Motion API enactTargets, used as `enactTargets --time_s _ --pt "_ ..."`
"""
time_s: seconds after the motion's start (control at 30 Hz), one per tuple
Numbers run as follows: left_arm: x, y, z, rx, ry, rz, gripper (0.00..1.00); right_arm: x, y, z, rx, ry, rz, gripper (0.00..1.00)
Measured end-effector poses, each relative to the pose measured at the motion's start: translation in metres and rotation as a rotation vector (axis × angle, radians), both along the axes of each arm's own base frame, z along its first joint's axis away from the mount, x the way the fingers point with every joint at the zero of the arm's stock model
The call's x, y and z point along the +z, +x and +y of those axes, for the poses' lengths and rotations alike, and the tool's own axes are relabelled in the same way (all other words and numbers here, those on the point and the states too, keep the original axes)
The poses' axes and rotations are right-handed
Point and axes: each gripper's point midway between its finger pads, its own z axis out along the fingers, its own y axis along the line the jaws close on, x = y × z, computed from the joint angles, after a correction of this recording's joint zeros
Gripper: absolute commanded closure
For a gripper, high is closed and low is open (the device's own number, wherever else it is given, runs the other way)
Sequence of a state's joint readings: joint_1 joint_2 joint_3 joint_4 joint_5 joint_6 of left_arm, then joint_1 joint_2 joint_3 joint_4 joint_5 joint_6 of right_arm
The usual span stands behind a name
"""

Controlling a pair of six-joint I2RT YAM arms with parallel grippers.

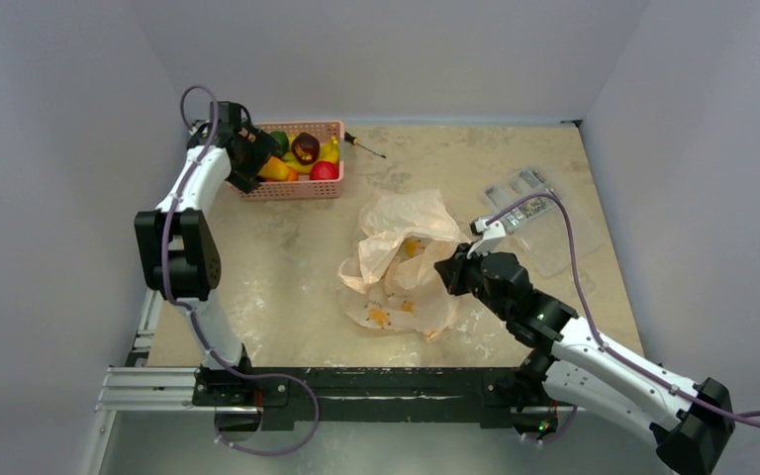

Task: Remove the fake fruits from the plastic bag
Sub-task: Place the fake fruit in the bin, then take out the fake fruit from the plastic bag.

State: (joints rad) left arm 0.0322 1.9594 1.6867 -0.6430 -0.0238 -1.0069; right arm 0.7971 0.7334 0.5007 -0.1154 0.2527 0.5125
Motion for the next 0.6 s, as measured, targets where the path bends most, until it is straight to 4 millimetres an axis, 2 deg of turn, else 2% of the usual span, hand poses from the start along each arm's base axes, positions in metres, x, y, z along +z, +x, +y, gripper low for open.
enactTargets --time_s 0.17,0.23,0.37,0.43,0.53,0.6 --pt "0.035 -0.056 -0.032 -0.152 -0.092 -0.084 0.09 -0.017 -0.001 0.0 -0.008 -0.037 0.06 1.0" --pt "0.042 -0.091 -0.052 -0.245 -0.112 -0.112 0.09 -0.023 -0.001 -0.002 -0.017 -0.064 0.088 1.0" --pt "0.045 -0.168 -0.106 -0.47 -0.129 -0.153 0.1 -0.025 0.001 -0.01 -0.077 -0.096 0.135 1.0" --pt "0.043 -0.211 -0.134 -0.591 -0.153 -0.177 0.11 -0.025 0.001 -0.016 -0.119 -0.113 0.165 0.95" --pt "0.039 -0.266 -0.161 -0.728 -0.188 -0.215 0.12 -0.031 0.001 -0.023 -0.178 -0.154 0.229 0.86" --pt "0.036 -0.292 -0.172 -0.789 -0.212 -0.239 0.13 -0.042 -0.002 -0.026 -0.2 -0.181 0.278 0.82"
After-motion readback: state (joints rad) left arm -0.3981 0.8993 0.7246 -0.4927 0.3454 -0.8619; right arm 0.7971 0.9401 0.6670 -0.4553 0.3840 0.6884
